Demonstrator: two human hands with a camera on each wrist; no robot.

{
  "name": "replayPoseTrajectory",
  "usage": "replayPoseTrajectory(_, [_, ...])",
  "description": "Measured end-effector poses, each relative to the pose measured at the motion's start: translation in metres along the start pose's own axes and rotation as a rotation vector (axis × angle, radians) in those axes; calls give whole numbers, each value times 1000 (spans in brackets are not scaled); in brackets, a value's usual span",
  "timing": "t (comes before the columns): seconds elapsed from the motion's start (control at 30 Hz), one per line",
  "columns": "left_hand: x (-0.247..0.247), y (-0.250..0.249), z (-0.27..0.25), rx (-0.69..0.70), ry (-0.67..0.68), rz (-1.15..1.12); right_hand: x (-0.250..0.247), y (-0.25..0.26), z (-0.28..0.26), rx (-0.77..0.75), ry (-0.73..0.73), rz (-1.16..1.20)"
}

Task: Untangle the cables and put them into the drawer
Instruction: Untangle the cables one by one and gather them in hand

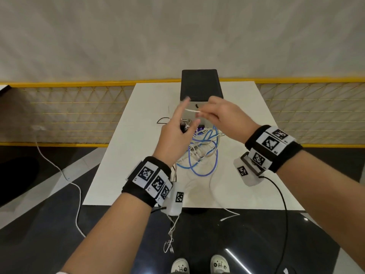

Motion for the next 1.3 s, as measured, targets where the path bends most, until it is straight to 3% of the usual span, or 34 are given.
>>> replayPoseTrajectory(0.13, [3, -3, 10, 12, -3, 21, 12, -13, -8, 70, 36, 73])
replayPoseTrajectory(0.33, [-29, -20, 8, 96, -282, -195, 59, -83, -52, 441, 136, 235])
replayPoseTrajectory(0.43, [-43, -11, 9, 62, -364, -207, 63, -103, -67, 525, 129, 230])
replayPoseTrajectory(0.63, [-50, 0, 6, -25, -375, -191, 6, -96, -33, 414, -189, 193])
replayPoseTrajectory(0.77, [-19, -16, 6, 29, -190, -140, -18, -70, -7, 261, -231, 155])
replayPoseTrajectory(0.9, [13, -23, 11, -13, 15, -82, -19, -31, -1, 65, -240, 64])
replayPoseTrajectory(1.0, [14, -27, 15, 5, -5, -146, -16, -23, -4, 42, -259, 99])
replayPoseTrajectory(1.1, [-3, -33, 14, 51, -129, -233, 3, -43, -16, 168, -203, 147])
replayPoseTrajectory(1.23, [-33, -38, 12, 79, -298, -331, 35, -100, -51, 534, -98, 227])
replayPoseTrajectory(1.3, [-44, -35, 13, 82, -333, -335, 38, -109, -59, 562, -85, 237])
Point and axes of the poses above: each hand's wrist, its own z-axis towards the middle knuckle, its own x-axis out of the palm, y = z × x, the point moved 7 cm from there along z, towards the middle knuckle, and after that the axes turned 5 degrees about -x, right-handed, at the moved point
